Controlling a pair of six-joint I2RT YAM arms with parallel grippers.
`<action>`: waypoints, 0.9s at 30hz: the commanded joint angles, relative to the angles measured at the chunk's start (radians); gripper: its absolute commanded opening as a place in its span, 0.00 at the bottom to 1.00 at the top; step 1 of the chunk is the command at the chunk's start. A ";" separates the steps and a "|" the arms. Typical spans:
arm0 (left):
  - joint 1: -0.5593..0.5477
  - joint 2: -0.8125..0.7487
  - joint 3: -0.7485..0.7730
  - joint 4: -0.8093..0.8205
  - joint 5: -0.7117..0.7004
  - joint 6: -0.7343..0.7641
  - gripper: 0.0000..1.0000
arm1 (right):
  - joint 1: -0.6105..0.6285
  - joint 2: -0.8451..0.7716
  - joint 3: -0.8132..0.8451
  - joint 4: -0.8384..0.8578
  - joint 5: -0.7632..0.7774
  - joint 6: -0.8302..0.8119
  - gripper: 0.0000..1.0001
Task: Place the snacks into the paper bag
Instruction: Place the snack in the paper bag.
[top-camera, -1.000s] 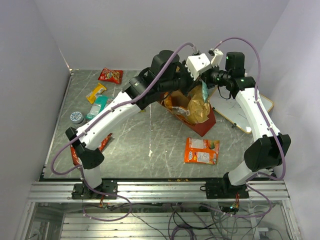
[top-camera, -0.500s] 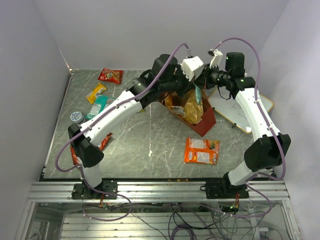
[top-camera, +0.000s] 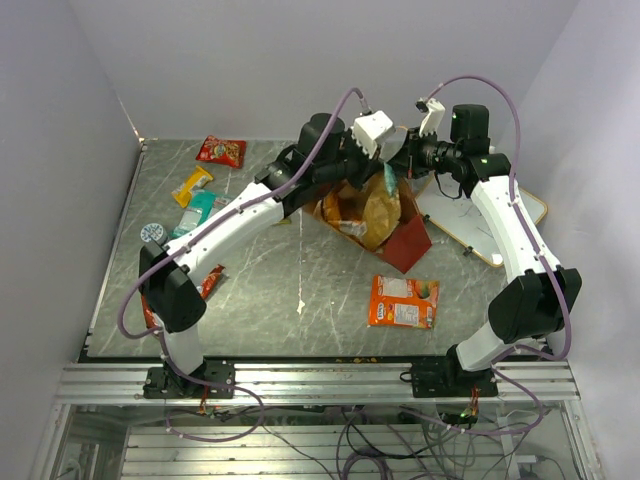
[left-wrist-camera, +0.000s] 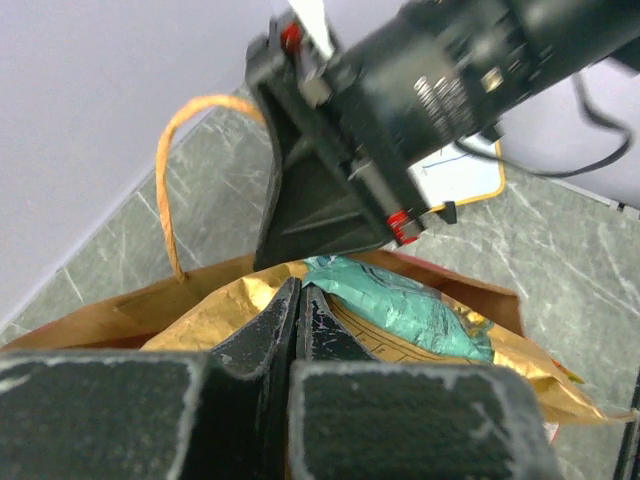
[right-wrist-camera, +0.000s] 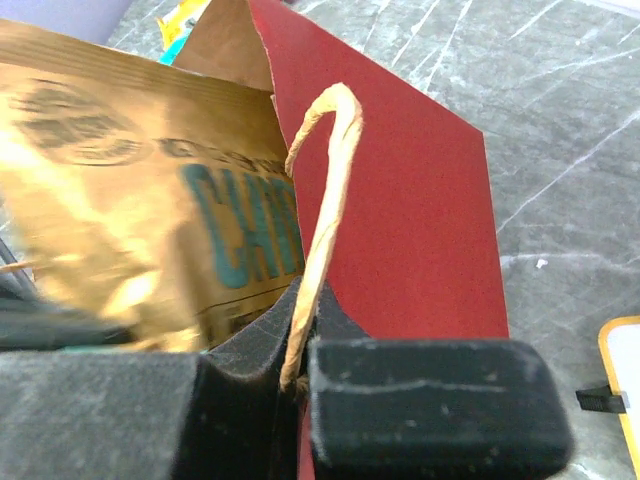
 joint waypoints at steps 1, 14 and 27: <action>0.035 -0.035 -0.147 0.136 0.105 0.026 0.08 | -0.008 -0.003 0.049 0.010 -0.016 -0.003 0.00; 0.039 -0.151 -0.319 -0.011 0.216 0.365 0.11 | -0.009 0.017 0.090 -0.032 0.014 -0.021 0.00; 0.039 -0.047 -0.154 -0.488 0.316 0.714 0.27 | -0.011 0.007 0.097 -0.034 0.023 -0.010 0.00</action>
